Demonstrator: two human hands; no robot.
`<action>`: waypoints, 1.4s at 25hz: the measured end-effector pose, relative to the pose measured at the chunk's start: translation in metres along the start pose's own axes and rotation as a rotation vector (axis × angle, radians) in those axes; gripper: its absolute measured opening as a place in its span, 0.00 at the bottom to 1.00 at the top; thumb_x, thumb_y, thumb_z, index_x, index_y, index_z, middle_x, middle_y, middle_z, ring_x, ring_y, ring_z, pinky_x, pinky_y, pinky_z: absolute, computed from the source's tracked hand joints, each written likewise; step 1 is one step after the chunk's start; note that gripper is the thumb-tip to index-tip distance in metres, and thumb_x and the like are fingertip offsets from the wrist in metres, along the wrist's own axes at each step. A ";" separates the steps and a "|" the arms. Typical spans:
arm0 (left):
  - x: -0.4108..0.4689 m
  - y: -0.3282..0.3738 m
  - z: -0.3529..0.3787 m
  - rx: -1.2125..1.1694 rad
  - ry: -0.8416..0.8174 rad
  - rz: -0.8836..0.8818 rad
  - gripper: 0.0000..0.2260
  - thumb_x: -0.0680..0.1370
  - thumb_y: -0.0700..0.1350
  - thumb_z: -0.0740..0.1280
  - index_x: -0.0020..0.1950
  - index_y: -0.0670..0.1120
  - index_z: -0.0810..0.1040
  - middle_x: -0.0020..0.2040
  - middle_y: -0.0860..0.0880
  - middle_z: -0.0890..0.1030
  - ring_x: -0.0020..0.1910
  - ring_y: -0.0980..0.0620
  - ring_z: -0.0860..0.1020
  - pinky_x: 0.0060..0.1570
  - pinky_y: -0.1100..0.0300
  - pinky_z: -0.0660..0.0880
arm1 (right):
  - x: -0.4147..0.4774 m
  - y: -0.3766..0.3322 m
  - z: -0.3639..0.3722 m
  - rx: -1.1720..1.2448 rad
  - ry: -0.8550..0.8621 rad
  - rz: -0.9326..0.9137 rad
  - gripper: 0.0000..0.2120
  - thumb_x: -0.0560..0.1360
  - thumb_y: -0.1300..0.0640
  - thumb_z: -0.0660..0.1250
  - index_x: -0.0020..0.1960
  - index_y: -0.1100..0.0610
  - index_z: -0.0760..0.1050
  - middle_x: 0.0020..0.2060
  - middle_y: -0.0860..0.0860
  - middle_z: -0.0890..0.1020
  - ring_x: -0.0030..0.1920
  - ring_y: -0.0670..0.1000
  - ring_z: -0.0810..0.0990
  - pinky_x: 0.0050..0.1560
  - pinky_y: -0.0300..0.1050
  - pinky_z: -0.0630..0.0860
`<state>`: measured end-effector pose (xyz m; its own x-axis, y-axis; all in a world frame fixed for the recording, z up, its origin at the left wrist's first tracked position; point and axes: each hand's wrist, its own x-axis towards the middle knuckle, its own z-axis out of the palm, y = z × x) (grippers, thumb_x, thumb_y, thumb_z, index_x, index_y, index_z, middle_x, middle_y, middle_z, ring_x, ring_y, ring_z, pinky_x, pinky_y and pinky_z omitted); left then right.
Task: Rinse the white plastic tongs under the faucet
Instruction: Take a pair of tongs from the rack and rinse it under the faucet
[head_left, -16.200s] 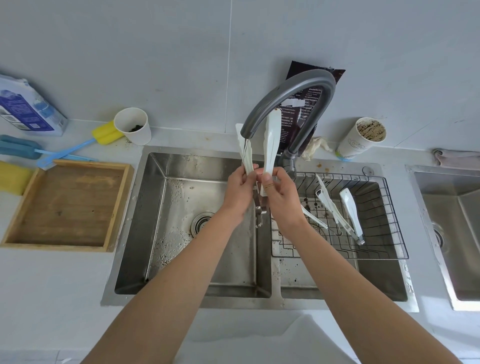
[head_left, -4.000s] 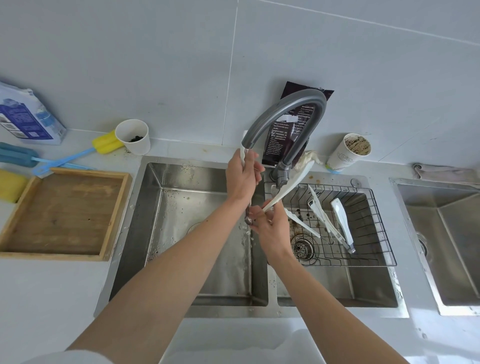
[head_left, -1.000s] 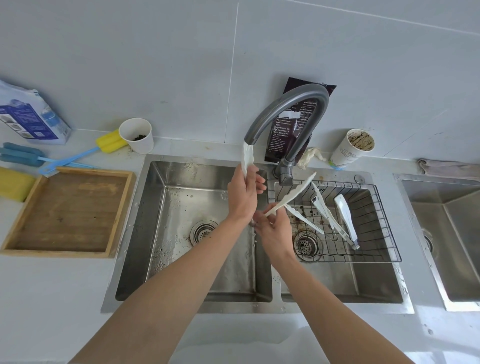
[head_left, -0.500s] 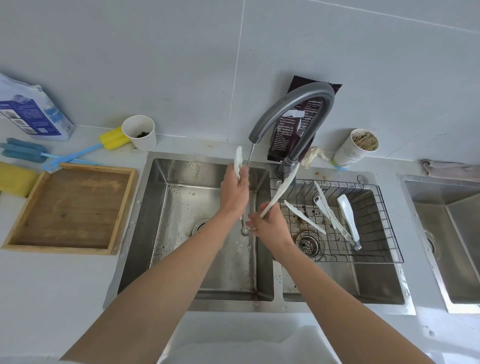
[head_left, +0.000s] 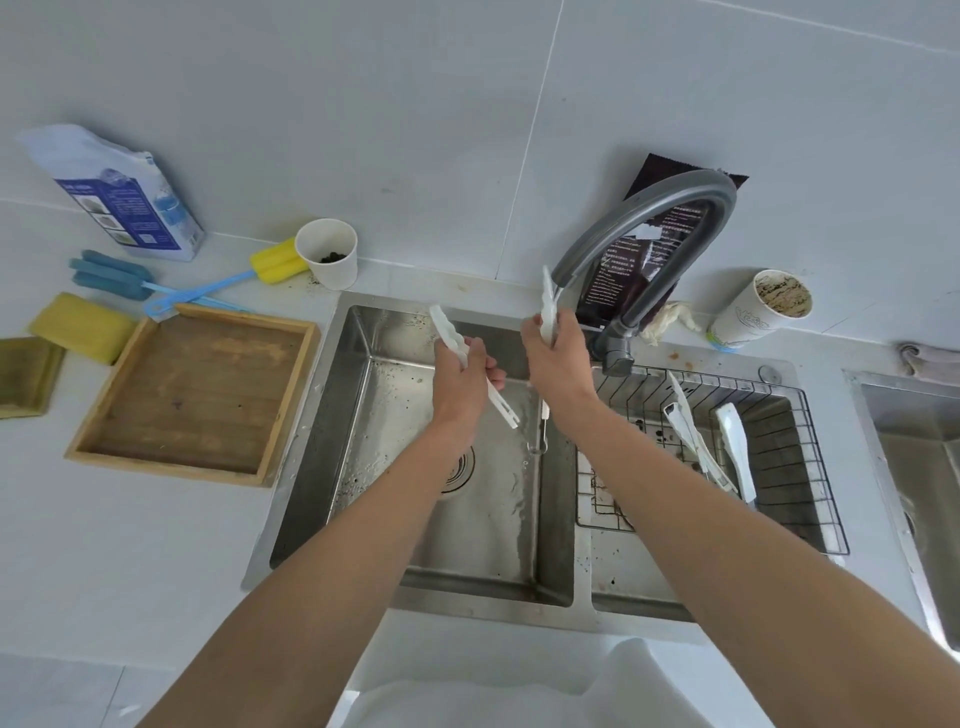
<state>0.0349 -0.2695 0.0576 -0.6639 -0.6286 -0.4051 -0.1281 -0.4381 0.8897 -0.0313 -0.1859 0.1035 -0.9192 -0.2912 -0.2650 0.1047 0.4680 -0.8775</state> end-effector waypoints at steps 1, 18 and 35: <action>0.000 0.000 -0.003 -0.017 0.002 -0.007 0.04 0.83 0.43 0.59 0.55 0.44 0.67 0.39 0.46 0.74 0.31 0.51 0.76 0.41 0.56 0.80 | 0.003 -0.005 0.002 -0.025 -0.020 0.001 0.10 0.81 0.49 0.61 0.47 0.56 0.69 0.34 0.50 0.72 0.33 0.49 0.71 0.35 0.46 0.71; -0.014 -0.004 -0.016 0.002 -0.152 -0.082 0.08 0.82 0.37 0.62 0.60 0.45 0.67 0.43 0.44 0.81 0.39 0.50 0.83 0.51 0.53 0.80 | 0.026 -0.003 0.013 -0.102 0.078 0.035 0.09 0.83 0.49 0.56 0.60 0.53 0.65 0.39 0.53 0.77 0.36 0.53 0.76 0.44 0.56 0.80; -0.012 -0.001 -0.010 -0.001 -0.118 -0.054 0.07 0.83 0.35 0.58 0.57 0.46 0.67 0.43 0.45 0.81 0.43 0.51 0.84 0.53 0.54 0.79 | 0.025 -0.014 0.005 0.178 -0.050 -0.040 0.14 0.79 0.44 0.64 0.44 0.54 0.70 0.22 0.45 0.67 0.22 0.46 0.65 0.27 0.43 0.67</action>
<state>0.0499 -0.2679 0.0591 -0.7379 -0.5244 -0.4249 -0.1654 -0.4698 0.8671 -0.0543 -0.2037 0.1070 -0.9045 -0.3500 -0.2439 0.1378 0.3014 -0.9435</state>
